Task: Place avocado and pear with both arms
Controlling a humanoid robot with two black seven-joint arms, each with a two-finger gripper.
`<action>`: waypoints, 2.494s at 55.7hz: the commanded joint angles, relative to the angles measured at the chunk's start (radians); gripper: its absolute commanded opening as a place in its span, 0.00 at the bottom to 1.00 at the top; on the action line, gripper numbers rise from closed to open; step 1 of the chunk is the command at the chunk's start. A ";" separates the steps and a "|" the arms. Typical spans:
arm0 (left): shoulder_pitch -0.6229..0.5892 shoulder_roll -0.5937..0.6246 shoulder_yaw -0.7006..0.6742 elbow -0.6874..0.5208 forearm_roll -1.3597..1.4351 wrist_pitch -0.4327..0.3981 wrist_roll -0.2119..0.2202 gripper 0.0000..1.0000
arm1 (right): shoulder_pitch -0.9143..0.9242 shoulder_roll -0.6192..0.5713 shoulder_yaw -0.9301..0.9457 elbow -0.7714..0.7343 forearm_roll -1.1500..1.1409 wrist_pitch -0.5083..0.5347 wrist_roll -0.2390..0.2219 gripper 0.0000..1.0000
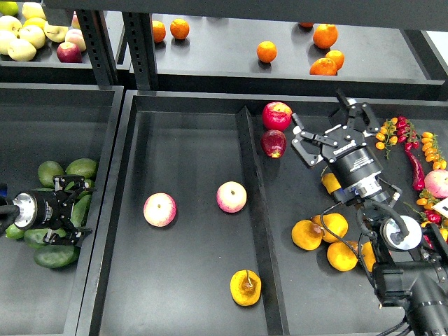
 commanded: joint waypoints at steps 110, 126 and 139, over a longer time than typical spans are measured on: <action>0.449 -0.437 -0.908 -0.658 -0.121 0.099 -0.010 1.00 | -0.035 0.000 -0.003 0.010 0.001 0.000 0.065 1.00; 0.541 -0.437 -0.902 -0.720 -0.123 0.099 -0.042 1.00 | -0.038 0.000 -0.018 0.006 0.000 0.000 0.062 1.00; 0.560 -0.437 -0.897 -0.718 -0.123 0.099 -0.048 1.00 | -0.042 0.000 -0.122 0.014 -0.021 0.000 -0.022 1.00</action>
